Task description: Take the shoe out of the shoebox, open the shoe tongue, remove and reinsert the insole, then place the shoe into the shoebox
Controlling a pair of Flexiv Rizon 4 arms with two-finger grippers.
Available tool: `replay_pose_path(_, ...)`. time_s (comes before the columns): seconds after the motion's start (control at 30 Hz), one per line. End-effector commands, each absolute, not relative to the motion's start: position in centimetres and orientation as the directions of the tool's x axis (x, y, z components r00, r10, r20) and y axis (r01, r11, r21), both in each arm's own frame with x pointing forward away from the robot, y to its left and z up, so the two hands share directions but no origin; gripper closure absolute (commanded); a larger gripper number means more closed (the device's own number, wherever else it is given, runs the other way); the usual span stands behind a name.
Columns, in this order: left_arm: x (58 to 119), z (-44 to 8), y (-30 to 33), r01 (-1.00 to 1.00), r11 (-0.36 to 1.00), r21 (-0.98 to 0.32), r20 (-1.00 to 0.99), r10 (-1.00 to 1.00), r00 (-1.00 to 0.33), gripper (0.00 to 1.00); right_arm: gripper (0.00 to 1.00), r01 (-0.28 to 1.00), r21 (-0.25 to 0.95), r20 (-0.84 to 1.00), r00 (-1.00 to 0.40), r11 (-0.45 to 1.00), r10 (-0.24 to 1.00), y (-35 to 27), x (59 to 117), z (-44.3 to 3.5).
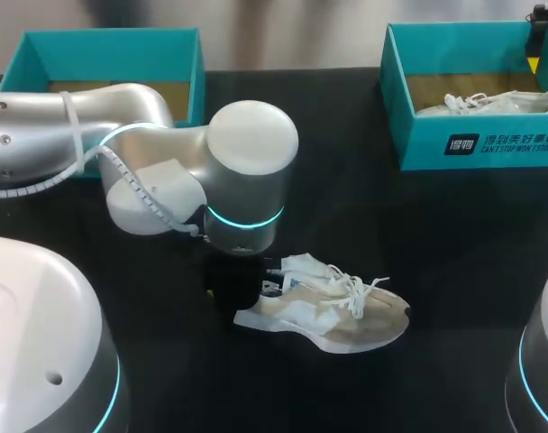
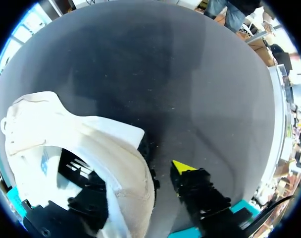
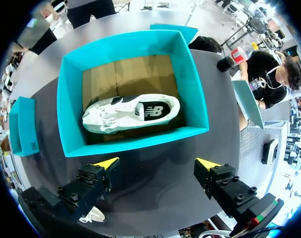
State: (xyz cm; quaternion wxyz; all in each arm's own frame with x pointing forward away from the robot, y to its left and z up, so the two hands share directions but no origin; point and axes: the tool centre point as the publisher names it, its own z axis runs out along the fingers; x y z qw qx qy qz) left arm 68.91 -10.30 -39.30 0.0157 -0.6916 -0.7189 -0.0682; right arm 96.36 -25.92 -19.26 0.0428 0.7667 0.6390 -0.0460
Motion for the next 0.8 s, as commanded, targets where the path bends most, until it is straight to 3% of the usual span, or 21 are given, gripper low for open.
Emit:
replay_pose_path(0.03,68.5,-37.3,-9.8,0.995,0.038,0.089,0.052,0.998,-0.043,0.0,0.0,0.984,0.008,-0.126,0.179,-0.18,0.976,-25.9,96.3,-19.2)
replay_pose_path(0.23,67.8,-32.9,-9.7,0.992,0.038,0.117,-0.021,0.999,-0.036,0.0,0.0,0.984,0.008,-0.126,0.179,-0.18,0.976,-25.9,96.3,-19.2)
replay_pose_path(0.63,65.4,-25.7,-6.3,0.96,0.28,0.025,-0.301,0.918,-0.26,0.0,0.0,0.984,0.008,-0.126,0.179,-0.18,0.976,-25.9,96.3,-19.2)
replay_pose_path(0.8,64.3,-24.3,-4.1,0.919,0.367,-0.143,-0.434,0.812,-0.391,0.0,0.0,0.984,0.008,-0.126,0.179,-0.18,0.976,-25.9,96.3,-19.2)
